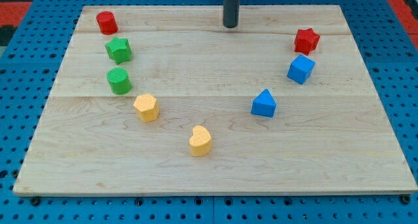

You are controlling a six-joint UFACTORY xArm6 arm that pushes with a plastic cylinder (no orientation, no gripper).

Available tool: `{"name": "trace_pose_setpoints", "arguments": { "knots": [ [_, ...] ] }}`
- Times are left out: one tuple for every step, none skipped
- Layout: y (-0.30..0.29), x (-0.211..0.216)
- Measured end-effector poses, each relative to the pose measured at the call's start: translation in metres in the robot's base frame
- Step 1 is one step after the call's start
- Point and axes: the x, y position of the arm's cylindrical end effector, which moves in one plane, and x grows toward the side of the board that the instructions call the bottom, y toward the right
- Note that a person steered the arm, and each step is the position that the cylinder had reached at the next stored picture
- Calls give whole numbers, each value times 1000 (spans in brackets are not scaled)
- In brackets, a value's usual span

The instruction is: Slide the blue cube towards green circle

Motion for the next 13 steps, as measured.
{"name": "trace_pose_setpoints", "arguments": {
  "knots": [
    [50, -19],
    [116, -27],
    [165, -29],
    [211, -3],
    [226, 60],
    [196, 110],
    [183, 142],
    [100, 157],
    [93, 133],
    [126, 116],
    [78, 100],
    [15, 99],
    [14, 98]
  ]
}}
